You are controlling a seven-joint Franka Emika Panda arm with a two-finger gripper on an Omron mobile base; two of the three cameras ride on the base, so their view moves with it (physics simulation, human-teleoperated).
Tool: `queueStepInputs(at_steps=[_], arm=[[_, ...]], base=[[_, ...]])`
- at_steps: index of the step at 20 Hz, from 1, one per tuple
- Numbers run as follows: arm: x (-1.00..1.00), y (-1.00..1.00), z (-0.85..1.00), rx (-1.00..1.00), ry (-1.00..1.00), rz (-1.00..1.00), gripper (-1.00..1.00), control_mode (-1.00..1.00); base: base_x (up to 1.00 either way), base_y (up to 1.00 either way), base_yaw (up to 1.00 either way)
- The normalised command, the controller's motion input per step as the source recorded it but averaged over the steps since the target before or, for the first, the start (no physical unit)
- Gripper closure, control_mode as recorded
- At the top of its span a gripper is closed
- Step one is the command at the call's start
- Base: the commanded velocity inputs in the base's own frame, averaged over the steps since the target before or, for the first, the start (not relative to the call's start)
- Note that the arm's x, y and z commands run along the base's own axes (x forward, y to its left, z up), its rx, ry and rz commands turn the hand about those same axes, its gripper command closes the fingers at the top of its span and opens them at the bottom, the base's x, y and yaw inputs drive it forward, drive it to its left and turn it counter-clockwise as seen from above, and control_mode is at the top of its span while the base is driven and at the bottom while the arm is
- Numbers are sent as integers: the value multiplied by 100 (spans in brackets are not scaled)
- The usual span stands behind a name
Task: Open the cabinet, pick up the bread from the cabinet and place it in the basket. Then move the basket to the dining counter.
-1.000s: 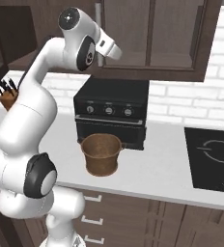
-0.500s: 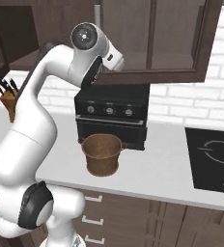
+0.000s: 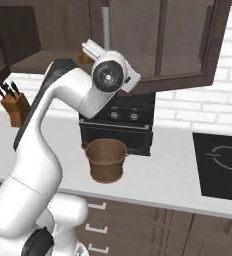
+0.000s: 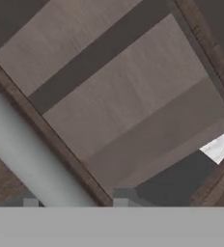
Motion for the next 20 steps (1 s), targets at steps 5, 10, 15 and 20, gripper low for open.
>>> queueStepInputs(at_steps=[5,10,15,20], arm=[[-93,-100,6,7,-15,7,100,-100],[-90,-100,3,9,-13,5,100,-100],[-55,-100,0,14,-5,0,100,-100],[-38,-100,-2,15,-4,0,100,-100]], base=[[0,0,0],[0,0,0],[0,0,0],[0,0,0]])
